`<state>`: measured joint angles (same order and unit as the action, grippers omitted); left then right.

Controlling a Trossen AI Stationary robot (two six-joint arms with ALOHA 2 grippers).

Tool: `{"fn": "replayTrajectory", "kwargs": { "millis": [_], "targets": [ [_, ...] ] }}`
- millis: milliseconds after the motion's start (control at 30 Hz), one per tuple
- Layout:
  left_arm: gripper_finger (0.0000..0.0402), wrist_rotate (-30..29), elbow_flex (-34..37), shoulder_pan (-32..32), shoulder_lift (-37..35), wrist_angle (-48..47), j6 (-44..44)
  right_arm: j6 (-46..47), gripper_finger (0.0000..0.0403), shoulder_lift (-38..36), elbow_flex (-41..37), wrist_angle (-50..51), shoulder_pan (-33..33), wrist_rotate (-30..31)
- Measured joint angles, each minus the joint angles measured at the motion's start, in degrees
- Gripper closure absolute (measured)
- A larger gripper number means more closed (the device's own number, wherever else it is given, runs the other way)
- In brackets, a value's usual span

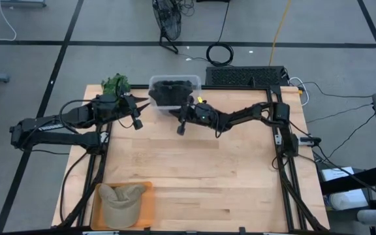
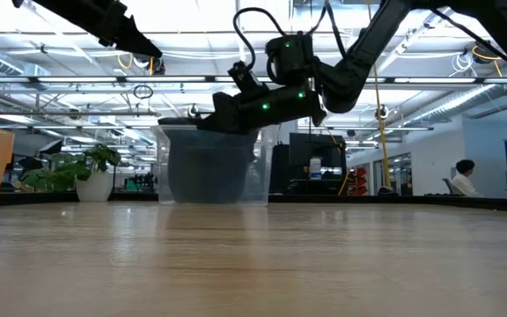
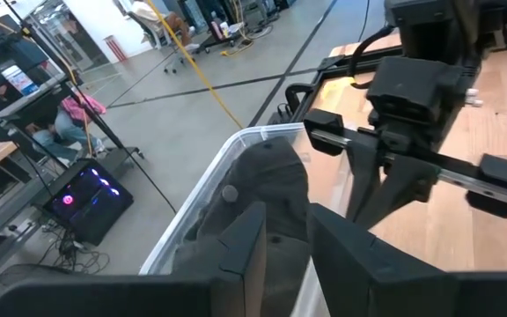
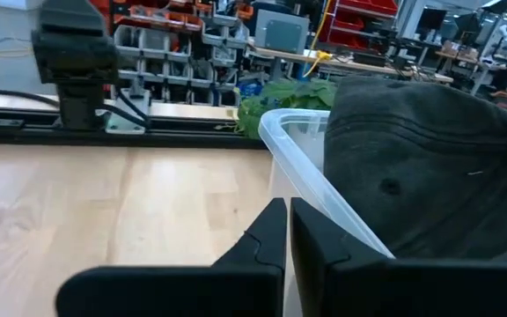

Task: Pick & Place hat
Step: Adjust the transparent bin

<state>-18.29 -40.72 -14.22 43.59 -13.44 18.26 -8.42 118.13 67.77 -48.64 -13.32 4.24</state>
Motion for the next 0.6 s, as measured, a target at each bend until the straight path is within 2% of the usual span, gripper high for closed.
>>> {"fn": "replayTrajectory", "kwargs": {
  "millis": [200, 333, 600],
  "targets": [
    [0.0304, 0.0, 0.0, 0.0, 0.0, 0.0, 0.6, -0.3, 0.0403, 0.0, 0.0, -0.2, -2.0, -0.1],
    [0.0304, 0.0, 0.0, 0.0, 0.0, 0.0, 0.9, 0.8, 0.0403, 0.0, 0.0, -0.4, -3.7, -3.9],
    [0.0304, 0.0, 0.0, 0.0, 0.0, 0.2, 1.0, 0.2, 0.0403, 0.1, 0.7, -0.9, -5.0, -5.1]
  ]
}}
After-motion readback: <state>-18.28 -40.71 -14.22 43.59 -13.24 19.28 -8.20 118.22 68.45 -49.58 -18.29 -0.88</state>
